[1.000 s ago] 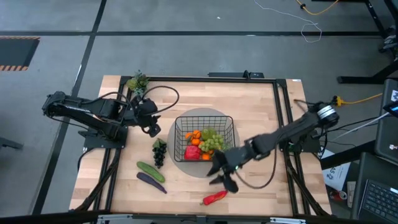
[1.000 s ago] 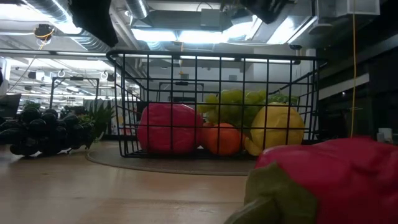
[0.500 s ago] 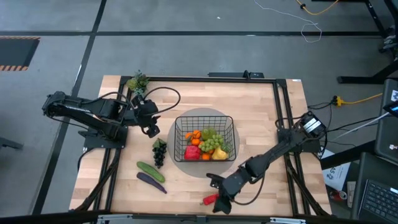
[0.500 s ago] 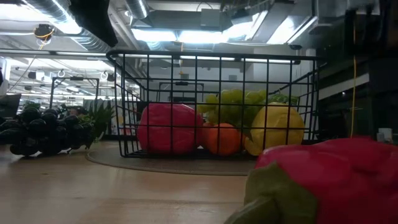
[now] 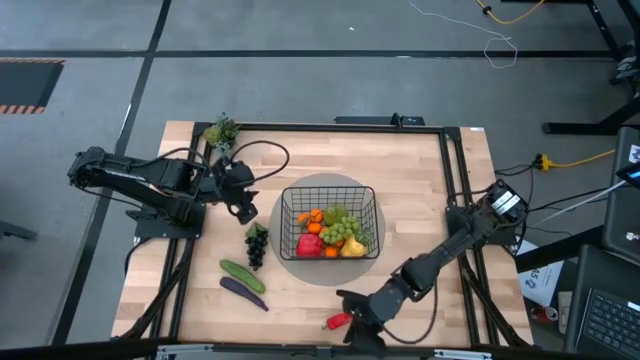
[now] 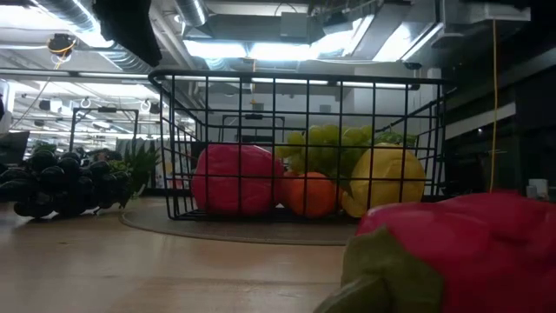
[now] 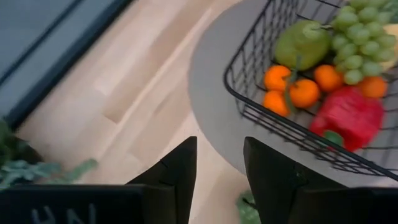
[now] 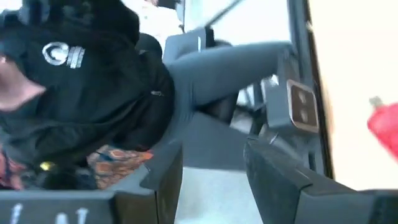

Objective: Build produce basket
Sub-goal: Put the red chili pepper into the black wire basket

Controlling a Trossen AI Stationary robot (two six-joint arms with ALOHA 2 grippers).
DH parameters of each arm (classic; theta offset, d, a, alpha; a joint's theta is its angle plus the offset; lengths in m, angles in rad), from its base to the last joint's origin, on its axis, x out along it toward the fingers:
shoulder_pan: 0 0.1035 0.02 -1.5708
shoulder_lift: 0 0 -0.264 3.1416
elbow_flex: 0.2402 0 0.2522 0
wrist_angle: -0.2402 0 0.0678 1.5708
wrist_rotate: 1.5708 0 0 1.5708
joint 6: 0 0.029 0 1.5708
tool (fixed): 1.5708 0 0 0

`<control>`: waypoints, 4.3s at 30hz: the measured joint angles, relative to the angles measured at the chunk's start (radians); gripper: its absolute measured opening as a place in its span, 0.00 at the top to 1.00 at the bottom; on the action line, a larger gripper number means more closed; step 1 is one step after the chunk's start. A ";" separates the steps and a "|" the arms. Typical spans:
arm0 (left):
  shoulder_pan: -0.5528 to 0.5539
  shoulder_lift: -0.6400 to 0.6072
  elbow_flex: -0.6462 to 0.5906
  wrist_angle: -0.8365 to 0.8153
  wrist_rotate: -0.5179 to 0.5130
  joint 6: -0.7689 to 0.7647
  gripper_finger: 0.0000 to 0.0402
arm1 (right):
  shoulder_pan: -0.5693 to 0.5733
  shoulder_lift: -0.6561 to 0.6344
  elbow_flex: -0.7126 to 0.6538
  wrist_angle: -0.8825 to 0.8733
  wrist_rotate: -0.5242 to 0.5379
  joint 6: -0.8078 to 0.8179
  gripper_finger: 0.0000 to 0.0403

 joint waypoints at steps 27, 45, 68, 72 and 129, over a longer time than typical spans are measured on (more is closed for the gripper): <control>-0.245 0.156 0.000 0.295 0.064 -0.024 0.68 | -0.039 0.000 0.000 -0.207 0.234 -0.608 0.58; -0.251 0.221 0.000 0.342 0.027 -0.019 0.68 | -0.018 0.102 0.001 -0.379 0.164 -0.549 0.58; -0.251 0.227 0.000 0.339 0.024 -0.018 0.68 | -0.017 0.150 0.003 -0.358 0.178 -0.363 0.63; -0.251 0.227 0.000 0.340 0.024 -0.018 0.68 | -0.017 0.151 0.003 -0.358 0.164 -0.364 0.66; -0.257 0.236 0.000 0.333 0.006 -0.019 0.68 | -0.101 0.144 0.769 -1.486 1.425 -0.755 1.00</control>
